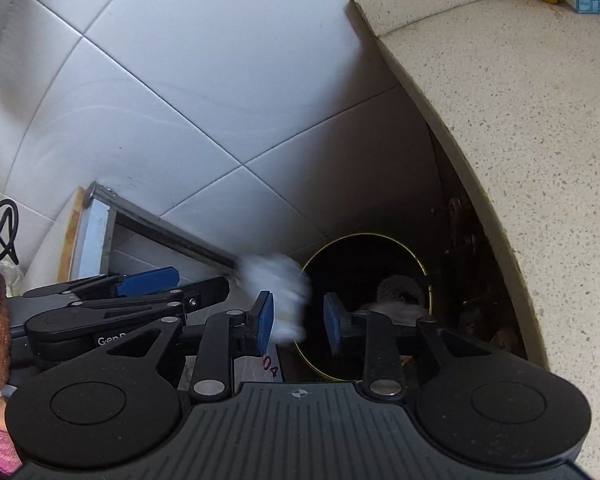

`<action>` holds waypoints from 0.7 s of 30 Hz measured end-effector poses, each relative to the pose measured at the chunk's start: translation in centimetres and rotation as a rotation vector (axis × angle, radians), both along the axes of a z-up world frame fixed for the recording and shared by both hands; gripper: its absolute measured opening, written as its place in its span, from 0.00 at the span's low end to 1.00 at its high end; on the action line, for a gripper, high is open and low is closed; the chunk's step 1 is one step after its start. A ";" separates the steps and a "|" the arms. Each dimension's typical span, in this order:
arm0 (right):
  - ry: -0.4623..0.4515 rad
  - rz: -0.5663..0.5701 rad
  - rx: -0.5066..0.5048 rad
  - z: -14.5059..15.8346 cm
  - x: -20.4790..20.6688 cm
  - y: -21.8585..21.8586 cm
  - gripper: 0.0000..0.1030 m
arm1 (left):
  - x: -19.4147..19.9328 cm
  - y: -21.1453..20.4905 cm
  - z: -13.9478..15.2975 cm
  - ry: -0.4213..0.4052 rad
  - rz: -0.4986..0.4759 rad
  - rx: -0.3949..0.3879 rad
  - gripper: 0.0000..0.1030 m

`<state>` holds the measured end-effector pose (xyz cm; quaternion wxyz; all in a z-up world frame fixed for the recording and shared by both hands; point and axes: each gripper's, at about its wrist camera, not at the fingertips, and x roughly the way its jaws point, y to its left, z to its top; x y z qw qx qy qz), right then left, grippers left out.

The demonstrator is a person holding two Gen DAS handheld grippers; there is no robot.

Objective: Collect trash
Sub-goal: 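Open both grippers to drop the bag and net into the bin, then move both tools back to the counter and grasp the paper towel with the left gripper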

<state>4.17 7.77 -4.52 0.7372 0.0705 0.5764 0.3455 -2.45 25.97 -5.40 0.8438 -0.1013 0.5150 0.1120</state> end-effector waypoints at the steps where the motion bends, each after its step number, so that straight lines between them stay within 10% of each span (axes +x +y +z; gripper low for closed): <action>1: 0.005 -0.003 -0.002 -0.2 0.1 0.1 0.35 | 0.0 0.2 -0.2 0.006 0.004 -0.005 0.55; 21: -0.242 -0.299 -0.026 8.8 -1.6 -11.0 0.54 | 4.0 -6.8 6.1 -0.148 -0.312 -0.085 0.61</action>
